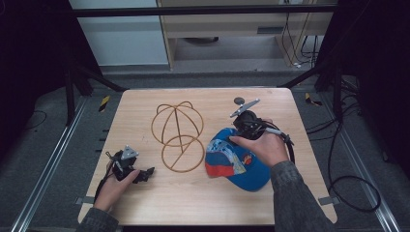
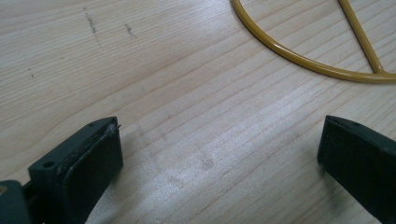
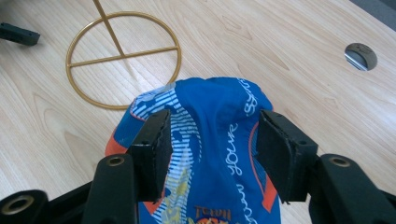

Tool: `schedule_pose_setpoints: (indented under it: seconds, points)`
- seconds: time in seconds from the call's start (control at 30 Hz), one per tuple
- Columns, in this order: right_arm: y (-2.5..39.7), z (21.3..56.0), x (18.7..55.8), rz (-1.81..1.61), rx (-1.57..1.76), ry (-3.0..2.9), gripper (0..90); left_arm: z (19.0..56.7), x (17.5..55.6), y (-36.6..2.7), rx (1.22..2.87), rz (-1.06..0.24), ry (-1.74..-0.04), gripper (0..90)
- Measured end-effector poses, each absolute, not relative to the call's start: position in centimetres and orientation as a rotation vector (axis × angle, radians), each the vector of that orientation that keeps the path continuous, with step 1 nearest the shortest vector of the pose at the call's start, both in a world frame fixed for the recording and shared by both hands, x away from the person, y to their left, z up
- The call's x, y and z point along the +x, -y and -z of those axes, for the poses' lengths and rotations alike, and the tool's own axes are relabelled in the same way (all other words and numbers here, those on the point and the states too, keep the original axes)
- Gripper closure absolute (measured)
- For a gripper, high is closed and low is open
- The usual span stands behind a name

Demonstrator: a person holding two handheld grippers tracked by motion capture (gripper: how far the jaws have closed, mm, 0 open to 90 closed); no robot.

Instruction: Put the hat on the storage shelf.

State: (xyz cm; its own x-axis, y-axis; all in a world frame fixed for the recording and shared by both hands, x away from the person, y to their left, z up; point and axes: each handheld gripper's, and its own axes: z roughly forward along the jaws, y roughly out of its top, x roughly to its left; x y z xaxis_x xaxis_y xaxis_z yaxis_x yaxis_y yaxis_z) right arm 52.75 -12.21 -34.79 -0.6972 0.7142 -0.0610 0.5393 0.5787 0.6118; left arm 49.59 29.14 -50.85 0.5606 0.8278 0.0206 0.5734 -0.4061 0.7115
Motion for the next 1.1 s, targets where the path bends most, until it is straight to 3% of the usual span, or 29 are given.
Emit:
schedule_pose_setpoints:
  seconds: [0.6, 0.8, 1.1]
  points:
    - [11.0, 38.7, 55.1, -0.785, 1.097, -2.586, 53.1, 50.8, 49.6, -29.2, 2.131, -0.491, -1.117, 0.0]
    - [10.7, 39.1, 55.2, -0.74, 1.086, -2.606, 64.6, 50.8, 49.6, -29.2, 2.131, -0.49, -1.116, 0.0]
    - [11.1, 39.6, 55.3, -0.727, 1.102, -2.624, 88.8, 50.8, 49.6, -29.2, 2.131, -0.489, -1.114, 0.0]
